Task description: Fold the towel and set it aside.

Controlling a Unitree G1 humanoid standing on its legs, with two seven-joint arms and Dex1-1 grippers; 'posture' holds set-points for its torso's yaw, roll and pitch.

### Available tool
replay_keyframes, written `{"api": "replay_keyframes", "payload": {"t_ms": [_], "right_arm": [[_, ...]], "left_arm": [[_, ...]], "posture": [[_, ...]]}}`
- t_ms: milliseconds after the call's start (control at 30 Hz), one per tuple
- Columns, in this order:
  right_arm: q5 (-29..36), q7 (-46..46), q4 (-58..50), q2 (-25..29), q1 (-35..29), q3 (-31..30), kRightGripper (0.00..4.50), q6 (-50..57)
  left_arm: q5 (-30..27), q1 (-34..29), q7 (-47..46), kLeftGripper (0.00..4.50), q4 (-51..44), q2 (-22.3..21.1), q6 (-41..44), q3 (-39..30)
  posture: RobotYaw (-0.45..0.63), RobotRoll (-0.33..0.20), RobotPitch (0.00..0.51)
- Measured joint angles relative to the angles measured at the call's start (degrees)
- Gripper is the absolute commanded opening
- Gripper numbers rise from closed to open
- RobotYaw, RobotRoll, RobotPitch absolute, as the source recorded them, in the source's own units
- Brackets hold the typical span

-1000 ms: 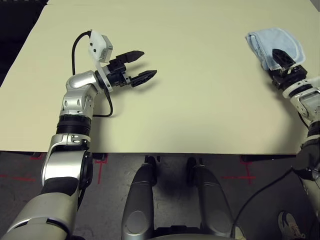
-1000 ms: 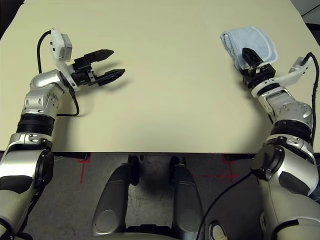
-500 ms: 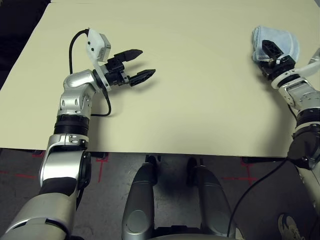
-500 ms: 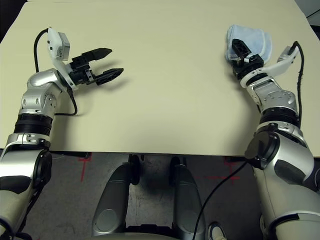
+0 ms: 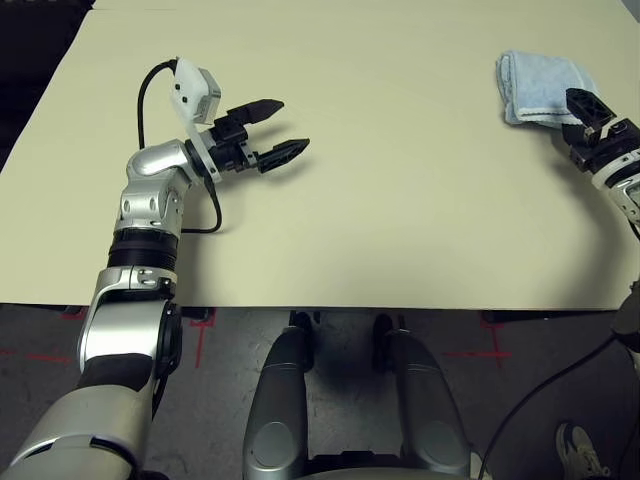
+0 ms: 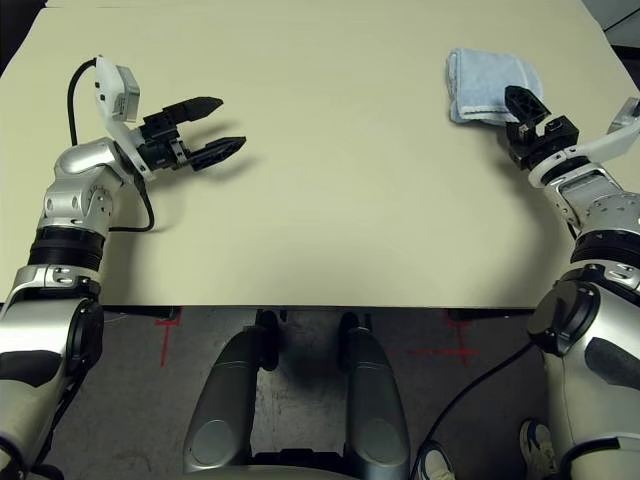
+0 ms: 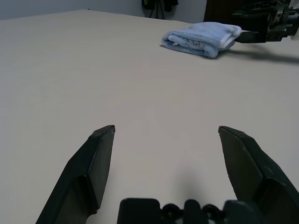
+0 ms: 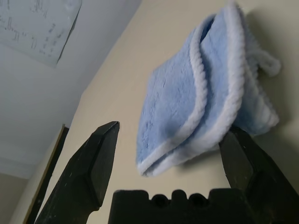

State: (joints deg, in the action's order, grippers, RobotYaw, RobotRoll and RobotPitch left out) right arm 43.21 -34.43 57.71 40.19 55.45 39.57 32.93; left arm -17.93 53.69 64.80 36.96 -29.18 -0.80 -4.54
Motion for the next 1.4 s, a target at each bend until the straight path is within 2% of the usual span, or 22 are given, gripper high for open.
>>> {"api": "replay_keyframes", "payload": {"t_ms": [167,400,533,633,800,933,1100,1233,1400], "right_arm": [[-1.4,0.6,4.0,0.1,1.9,0.0,4.45,-6.3],[-2.9,0.0,7.7,2.5,2.2,-0.2,4.45,-8.9],[-5.2,-8.4,5.3,3.5,1.1,-4.1,4.45,-8.1],[-8.1,-12.6,0.0,3.6,-0.2,-7.3,4.45,-12.6],[-13.2,-7.2,-6.9,-1.1,3.4,-9.5,4.45,-31.1],[-18.3,-1.6,-6.4,-5.2,5.2,-12.4,4.45,-42.5],[-23.5,5.7,1.4,-8.0,6.0,-14.4,4.45,-52.6],[-24.9,8.8,5.8,-9.7,5.5,-14.6,4.45,-56.3],[-24.9,6.0,8.3,-10.8,4.8,-14.5,4.45,-57.7]], "left_arm": [[0.0,0.0,0.0,4.5,-0.1,-0.1,0.1,0.0],[0.0,-0.1,0.0,4.5,-0.3,-1.0,0.3,0.0],[-0.1,-0.2,-0.8,4.5,-0.4,-1.0,1.3,-0.3],[-0.2,-0.2,-6.5,4.5,-0.4,-0.7,2.0,-3.1],[1.3,1.5,-25.1,4.5,2.7,2.0,-1.2,-8.3],[4.4,4.1,-40.6,4.5,7.3,3.2,-6.6,-10.7],[9.0,5.4,-57.2,4.5,16.2,3.7,-15.8,-11.6],[9.6,5.8,-61.1,4.5,22.9,3.7,-20.2,-12.5],[8.3,6.8,-55.5,4.5,27.1,3.9,-24.0,-13.4]], "posture": [[0.02,0.0,0.314],[0.02,0.0,0.312],[0.01,0.0,0.315],[0.0,0.0,0.315],[0.01,0.0,0.309],[0.03,0.0,0.303],[0.04,0.0,0.3],[0.02,0.0,0.302],[0.01,0.0,0.305]]}}
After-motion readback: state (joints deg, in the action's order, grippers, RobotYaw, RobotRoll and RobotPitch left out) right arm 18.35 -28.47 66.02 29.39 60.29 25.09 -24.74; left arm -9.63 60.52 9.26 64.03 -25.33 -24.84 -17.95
